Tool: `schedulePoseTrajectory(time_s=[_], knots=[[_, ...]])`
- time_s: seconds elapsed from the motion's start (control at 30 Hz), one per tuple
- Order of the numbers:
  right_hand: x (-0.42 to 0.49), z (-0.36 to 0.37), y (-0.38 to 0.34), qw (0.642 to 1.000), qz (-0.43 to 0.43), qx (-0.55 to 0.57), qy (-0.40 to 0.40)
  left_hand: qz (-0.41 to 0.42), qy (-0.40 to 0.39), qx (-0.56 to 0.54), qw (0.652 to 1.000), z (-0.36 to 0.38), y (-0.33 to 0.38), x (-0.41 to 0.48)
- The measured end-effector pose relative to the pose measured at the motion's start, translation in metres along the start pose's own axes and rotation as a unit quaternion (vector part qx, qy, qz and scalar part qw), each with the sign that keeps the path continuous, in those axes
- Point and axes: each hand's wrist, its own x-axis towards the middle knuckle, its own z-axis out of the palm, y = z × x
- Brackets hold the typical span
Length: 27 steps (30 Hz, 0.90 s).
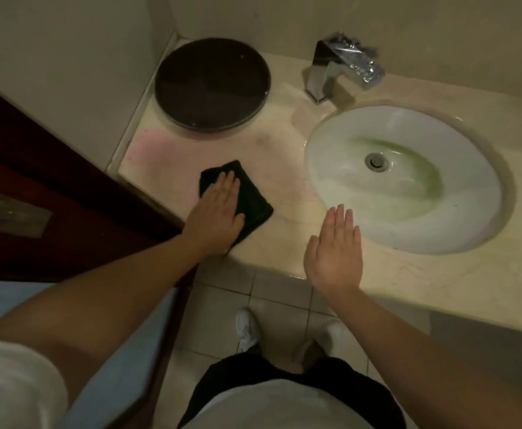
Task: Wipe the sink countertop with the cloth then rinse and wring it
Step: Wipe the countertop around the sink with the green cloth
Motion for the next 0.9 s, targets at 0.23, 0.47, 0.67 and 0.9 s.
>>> schedulePoseTrajectory(time_s=[0.23,0.47,0.67,0.9], knots=[[0.000,0.003,-0.003,1.000,0.006,0.001,0.022,-0.031,0.017,-0.061,0.998,0.000,0.076,0.000],[-0.001,0.008,-0.001,0.999,0.004,-0.028,0.020,0.095,0.044,-0.011,0.994,0.022,0.111,-0.019],[-0.001,0.011,-0.042,0.999,-0.014,-0.017,0.028,-0.043,0.066,-0.070,0.994,0.031,0.083,-0.048],[0.030,0.019,-0.111,0.997,-0.080,0.002,0.008,-0.315,0.082,-0.144,0.935,0.011,0.024,-0.032]])
